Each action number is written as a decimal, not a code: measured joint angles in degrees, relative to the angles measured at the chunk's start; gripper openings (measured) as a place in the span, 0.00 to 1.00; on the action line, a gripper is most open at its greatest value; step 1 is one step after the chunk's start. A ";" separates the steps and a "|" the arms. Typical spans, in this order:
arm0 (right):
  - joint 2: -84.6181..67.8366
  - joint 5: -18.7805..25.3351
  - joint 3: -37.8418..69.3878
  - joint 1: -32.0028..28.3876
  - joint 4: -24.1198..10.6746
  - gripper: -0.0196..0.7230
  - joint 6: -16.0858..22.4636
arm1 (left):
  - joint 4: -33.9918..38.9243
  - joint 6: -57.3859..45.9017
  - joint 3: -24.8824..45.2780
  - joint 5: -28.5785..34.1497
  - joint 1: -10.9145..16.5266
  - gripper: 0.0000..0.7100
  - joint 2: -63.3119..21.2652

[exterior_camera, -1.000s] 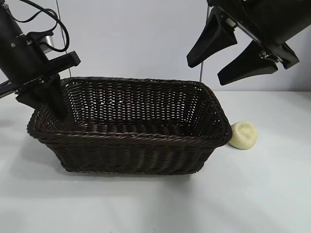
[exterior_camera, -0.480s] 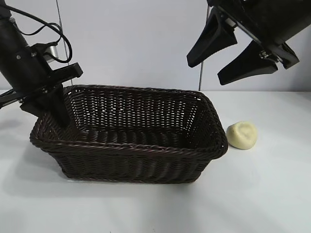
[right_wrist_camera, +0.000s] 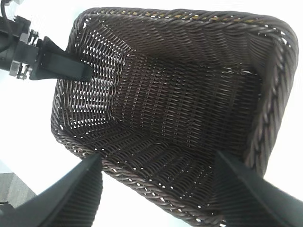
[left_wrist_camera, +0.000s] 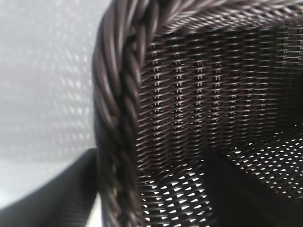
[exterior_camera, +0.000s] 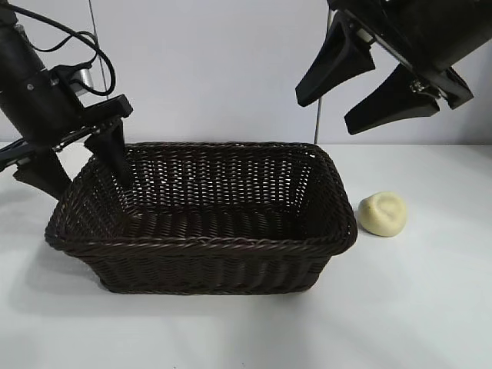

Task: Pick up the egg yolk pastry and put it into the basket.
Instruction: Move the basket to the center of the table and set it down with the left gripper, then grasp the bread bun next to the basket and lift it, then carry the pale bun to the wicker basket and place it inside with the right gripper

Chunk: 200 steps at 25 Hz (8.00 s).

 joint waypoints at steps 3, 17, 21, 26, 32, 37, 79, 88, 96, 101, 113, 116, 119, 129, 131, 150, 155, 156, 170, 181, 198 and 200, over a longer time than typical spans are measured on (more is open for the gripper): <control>0.00 -0.05 0.00 0.00 0.00 0.68 0.00 | 3.12 -0.01 0.00 0.78 0.00 0.77 -3.19; 0.00 0.04 0.00 0.00 -0.24 0.68 0.02 | 18.04 -3.13 -0.64 5.92 1.34 0.78 -10.95; 0.00 0.04 0.00 0.00 -0.56 0.68 0.02 | 19.67 -4.32 -0.64 5.92 5.72 0.78 -10.95; 0.00 0.04 0.00 0.00 -0.66 0.68 0.02 | 21.02 -4.71 -0.64 7.08 10.01 0.78 -10.95; 0.00 0.16 0.00 0.00 -0.66 0.68 0.06 | 22.22 -6.22 -0.64 11.57 10.00 0.78 -12.40; 0.00 0.18 0.00 0.00 -0.66 0.68 0.06 | 23.02 -6.35 -0.64 12.89 10.00 0.78 -17.67; 0.00 0.64 0.00 0.00 -0.81 0.68 0.54 | 25.82 -9.43 51.60 7.12 10.00 0.78 -97.81; 0.00 1.30 0.00 0.00 -3.61 0.68 6.03 | 25.82 -9.43 51.60 7.31 10.00 0.78 -113.66; 1.01 4.67 -4.29 -2.35 -14.98 0.68 15.98 | 25.82 -9.48 51.60 7.65 10.00 0.78 -113.85; 5.05 8.62 -10.60 -7.93 -18.73 0.68 17.96 | 25.82 -9.48 51.60 7.70 10.00 0.78 -113.85; 18.65 6.01 -15.77 -12.67 -19.24 0.68 18.07 | 25.82 -9.48 51.60 7.76 10.00 0.78 -113.85; 22.26 3.52 -15.92 -12.67 -19.24 0.68 18.77 | 25.82 -9.48 51.60 7.81 10.00 0.78 -113.85; 25.37 2.51 -15.91 -12.67 -19.24 0.68 19.17 | 25.82 -9.48 51.60 7.81 10.00 0.78 -113.85; 32.68 -0.50 -15.98 -12.67 -19.68 0.68 19.88 | 25.82 -9.48 51.60 7.81 10.00 0.78 -113.85; 32.80 -0.63 -15.98 -12.67 -20.89 0.61 20.93 | 25.82 -9.48 51.60 7.81 10.00 0.78 -113.85; 20.95 10.29 -20.01 -12.67 -25.95 0.07 23.59 | 25.82 -9.48 51.60 7.81 10.00 0.78 -113.85; 13.79 12.94 -20.38 -12.67 -26.00 0.06 23.59 | 25.82 -9.48 51.60 7.81 10.00 0.78 -113.85; 12.92 13.19 -20.38 -12.67 -26.00 0.06 23.59 | 25.82 -9.48 51.60 7.81 10.00 0.78 -113.85; 10.94 11.03 -20.38 -1.77 -21.79 0.06 23.54 | 25.82 -9.48 51.60 7.81 10.00 0.78 -113.85; 10.94 3.83 -20.38 16.73 -21.40 0.06 24.11 | 25.82 -9.48 51.60 7.81 10.00 0.78 -113.85; 26.11 -8.86 -20.20 21.12 -24.21 0.06 24.69 | 25.82 -9.50 51.60 7.81 10.00 0.78 -113.85; 28.34 -9.42 -20.20 21.12 -24.21 0.06 24.69 | 25.82 -9.50 51.60 7.81 10.00 0.78 -113.85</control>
